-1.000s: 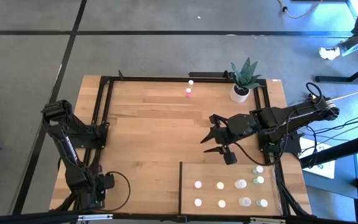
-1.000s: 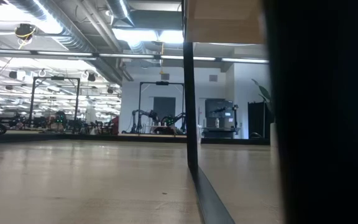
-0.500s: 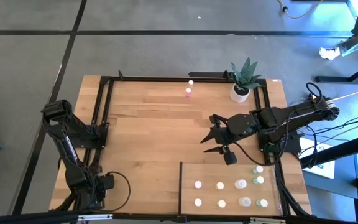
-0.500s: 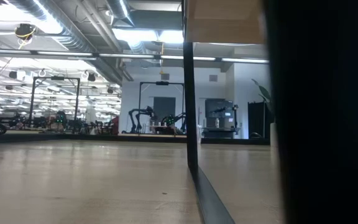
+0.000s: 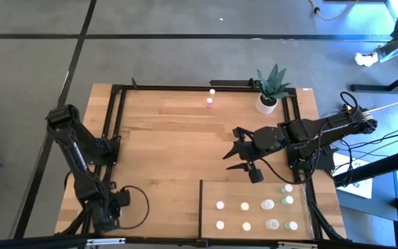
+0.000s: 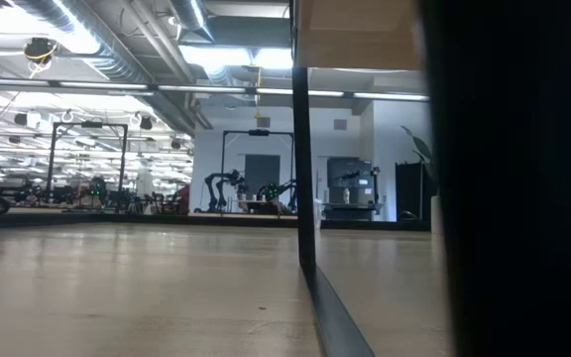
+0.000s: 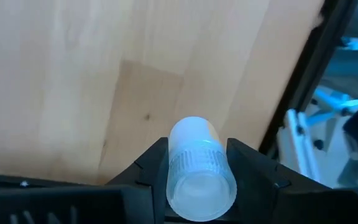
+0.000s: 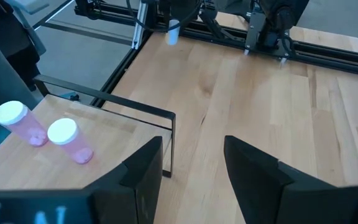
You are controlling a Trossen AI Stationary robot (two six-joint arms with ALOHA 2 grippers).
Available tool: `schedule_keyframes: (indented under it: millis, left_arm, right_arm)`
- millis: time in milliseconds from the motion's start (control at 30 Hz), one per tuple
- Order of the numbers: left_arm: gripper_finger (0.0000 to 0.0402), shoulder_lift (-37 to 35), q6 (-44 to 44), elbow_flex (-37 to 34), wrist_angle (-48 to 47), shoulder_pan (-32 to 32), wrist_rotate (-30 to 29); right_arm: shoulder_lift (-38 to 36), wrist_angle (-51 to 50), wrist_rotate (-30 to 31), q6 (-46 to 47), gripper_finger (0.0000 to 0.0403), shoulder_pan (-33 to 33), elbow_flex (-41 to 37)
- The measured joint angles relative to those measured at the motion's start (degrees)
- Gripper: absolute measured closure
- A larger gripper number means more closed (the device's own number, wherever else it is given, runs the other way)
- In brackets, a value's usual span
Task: Pick and place medicine bottles onto shelf by color
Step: Put the transparent pill bottle on the shelf aligned with the other transparent pill bottle
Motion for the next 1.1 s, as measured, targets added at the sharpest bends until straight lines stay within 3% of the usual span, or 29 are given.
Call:
schedule_keyframes:
  millis: [233, 433, 633, 1100]
  left_arm:
    - [0.0273, -5.9, 8.2, 0.1, -3.9, 8.7, 0.8]
    - [0.0273, -8.7, 23.5, 4.9, -14.1, 20.1, 1.0]
    - [0.0273, -8.5, 41.5, 10.4, -17.5, 32.9, 1.2]
    - [0.0273, -0.5, 68.5, 12.5, -17.6, 57.1, 1.9]
  right_arm:
    - [0.0, 0.0, 0.0, 0.1, 0.0228, 0.0, 0.0]
    - [0.0, 0.0, 0.0, 0.1, 0.0228, 0.0, 0.0]
    - [0.0, 0.0, 0.0, 0.0, 0.0228, 0.0, 0.0]
    - [0.0, 0.0, 0.0, 0.1, 0.0228, 0.0, 0.0]
